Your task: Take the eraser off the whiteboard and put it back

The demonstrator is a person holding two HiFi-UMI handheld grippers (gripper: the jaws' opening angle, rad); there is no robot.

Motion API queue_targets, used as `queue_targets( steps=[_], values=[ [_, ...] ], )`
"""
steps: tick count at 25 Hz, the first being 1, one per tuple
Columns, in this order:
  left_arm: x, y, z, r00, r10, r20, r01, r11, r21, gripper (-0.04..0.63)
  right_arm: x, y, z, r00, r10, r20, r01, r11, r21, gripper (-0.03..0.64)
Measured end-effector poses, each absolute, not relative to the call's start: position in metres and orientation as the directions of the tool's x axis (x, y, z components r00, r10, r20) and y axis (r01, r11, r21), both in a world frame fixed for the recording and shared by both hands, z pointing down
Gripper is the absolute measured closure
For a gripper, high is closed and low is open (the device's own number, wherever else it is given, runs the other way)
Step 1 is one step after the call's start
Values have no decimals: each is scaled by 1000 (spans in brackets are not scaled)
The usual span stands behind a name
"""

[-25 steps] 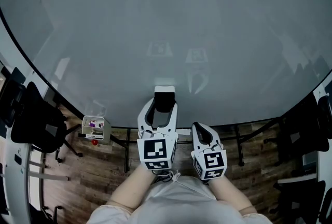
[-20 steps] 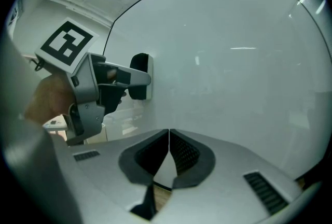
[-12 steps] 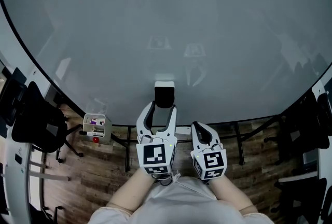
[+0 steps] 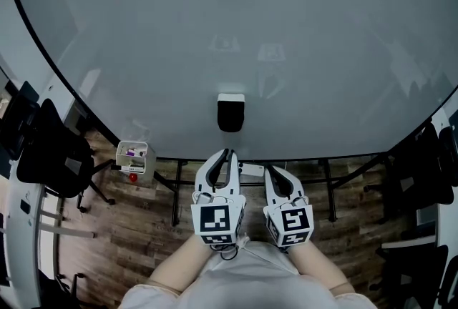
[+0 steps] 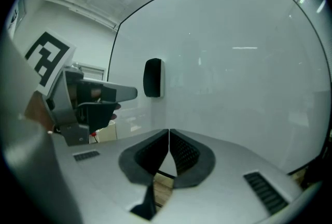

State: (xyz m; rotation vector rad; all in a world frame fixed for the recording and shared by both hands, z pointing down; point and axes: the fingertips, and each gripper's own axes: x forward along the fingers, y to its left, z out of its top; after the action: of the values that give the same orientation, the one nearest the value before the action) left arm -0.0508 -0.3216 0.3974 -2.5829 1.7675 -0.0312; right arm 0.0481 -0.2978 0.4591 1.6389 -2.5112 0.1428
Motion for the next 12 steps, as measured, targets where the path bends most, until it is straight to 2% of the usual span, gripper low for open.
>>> queue_targets(
  steps=[5,12],
  values=[
    [-46,-308,421,366,-928,67,-930,-368,-17,577,50,-290,457,-411,-901,141,-911,413,-14,589],
    [-38,-298,434,384,-917,104,-922,-387,-7,578,55,-284,450,-414,-903,117,-909,417,4,589]
  ],
)
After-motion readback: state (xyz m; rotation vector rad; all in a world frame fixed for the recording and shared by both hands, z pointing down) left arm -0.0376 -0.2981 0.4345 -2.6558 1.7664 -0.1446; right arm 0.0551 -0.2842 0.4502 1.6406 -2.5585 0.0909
